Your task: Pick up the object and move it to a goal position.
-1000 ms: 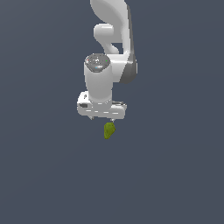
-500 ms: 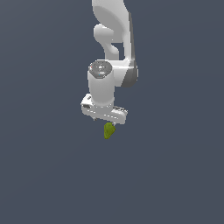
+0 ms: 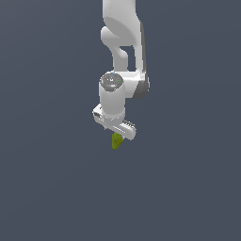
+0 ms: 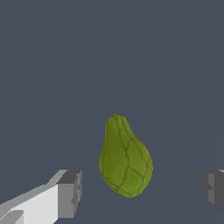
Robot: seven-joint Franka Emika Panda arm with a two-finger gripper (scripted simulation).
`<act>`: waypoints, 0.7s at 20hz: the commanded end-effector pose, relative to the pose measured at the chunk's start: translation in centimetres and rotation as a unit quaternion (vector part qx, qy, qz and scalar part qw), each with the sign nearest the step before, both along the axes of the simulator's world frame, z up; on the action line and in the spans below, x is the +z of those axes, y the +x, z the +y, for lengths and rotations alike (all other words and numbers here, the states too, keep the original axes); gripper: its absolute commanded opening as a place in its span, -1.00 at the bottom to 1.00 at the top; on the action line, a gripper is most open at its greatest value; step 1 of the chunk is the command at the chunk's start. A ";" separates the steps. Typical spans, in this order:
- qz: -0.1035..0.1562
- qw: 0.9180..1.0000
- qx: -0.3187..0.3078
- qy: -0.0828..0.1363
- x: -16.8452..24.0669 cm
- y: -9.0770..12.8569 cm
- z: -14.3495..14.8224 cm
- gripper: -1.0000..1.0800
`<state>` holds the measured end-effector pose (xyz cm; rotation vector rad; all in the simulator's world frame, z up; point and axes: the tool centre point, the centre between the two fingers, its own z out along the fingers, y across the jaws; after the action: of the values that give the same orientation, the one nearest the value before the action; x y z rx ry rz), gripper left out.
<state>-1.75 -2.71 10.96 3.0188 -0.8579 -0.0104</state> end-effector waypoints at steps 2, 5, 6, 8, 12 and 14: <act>-0.002 0.999 -0.036 0.000 -0.8 -0.2 0.2 0.92; -0.003 0.998 -0.058 0.000 -1.3 -0.3 0.3 0.92; -0.003 0.998 -0.064 0.000 -1.4 -0.4 0.4 0.92; -0.003 0.997 -0.074 0.000 -1.6 -0.4 0.4 0.92; -0.004 0.996 -0.085 0.000 -1.8 -0.5 0.5 0.92; -0.004 0.996 -0.087 0.000 -1.9 -0.5 0.5 0.92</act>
<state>-2.28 -2.22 9.12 2.9388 -1.1099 -0.0008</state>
